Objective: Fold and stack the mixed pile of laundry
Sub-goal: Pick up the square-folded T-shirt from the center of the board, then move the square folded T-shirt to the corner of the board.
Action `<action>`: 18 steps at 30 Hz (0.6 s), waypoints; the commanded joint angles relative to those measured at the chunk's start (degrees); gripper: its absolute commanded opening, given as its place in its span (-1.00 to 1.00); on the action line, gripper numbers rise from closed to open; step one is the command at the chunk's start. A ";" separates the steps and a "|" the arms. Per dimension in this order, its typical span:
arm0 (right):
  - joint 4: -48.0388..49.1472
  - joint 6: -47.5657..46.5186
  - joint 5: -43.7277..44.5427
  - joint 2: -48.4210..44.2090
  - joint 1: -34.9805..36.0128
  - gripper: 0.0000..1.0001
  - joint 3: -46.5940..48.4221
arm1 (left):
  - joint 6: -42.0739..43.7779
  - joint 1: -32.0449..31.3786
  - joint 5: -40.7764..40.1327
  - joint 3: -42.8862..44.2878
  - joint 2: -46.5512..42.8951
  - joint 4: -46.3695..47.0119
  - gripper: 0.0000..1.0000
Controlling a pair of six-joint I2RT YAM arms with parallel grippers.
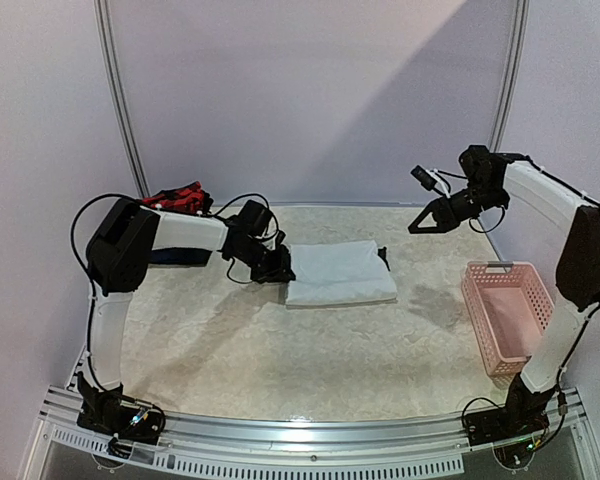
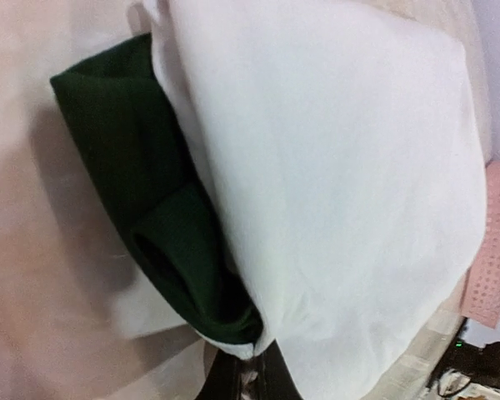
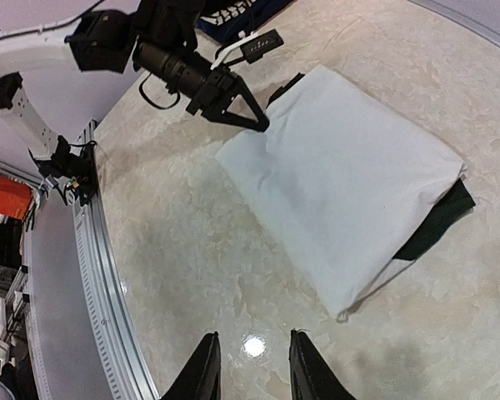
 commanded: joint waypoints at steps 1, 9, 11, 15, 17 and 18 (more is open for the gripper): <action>-1.69 -4.56 2.47 -3.27 1.44 -0.43 -5.95 | 13.32 3.07 -11.06 5.67 -4.98 -22.01 -1.00; -1.38 -4.38 0.96 -4.41 1.44 -0.43 -7.05 | 26.65 6.77 -22.68 21.86 -3.80 -44.58 -1.00; -1.43 -4.32 0.77 -4.64 1.42 -0.43 -7.05 | 28.94 7.31 -27.02 25.50 -3.28 -48.52 -1.00; -1.18 -4.32 0.50 -4.70 1.43 -0.43 -7.59 | 32.84 7.72 -35.13 33.37 -1.53 -55.12 -1.00; -1.03 -4.38 0.19 -4.74 1.46 -0.43 -8.11 | 33.98 7.85 -38.52 37.09 -0.56 -57.37 -1.00; -0.88 -4.39 0.11 -4.77 1.45 -0.43 -8.41 | 34.52 7.84 -40.20 38.94 -0.05 -58.25 -1.00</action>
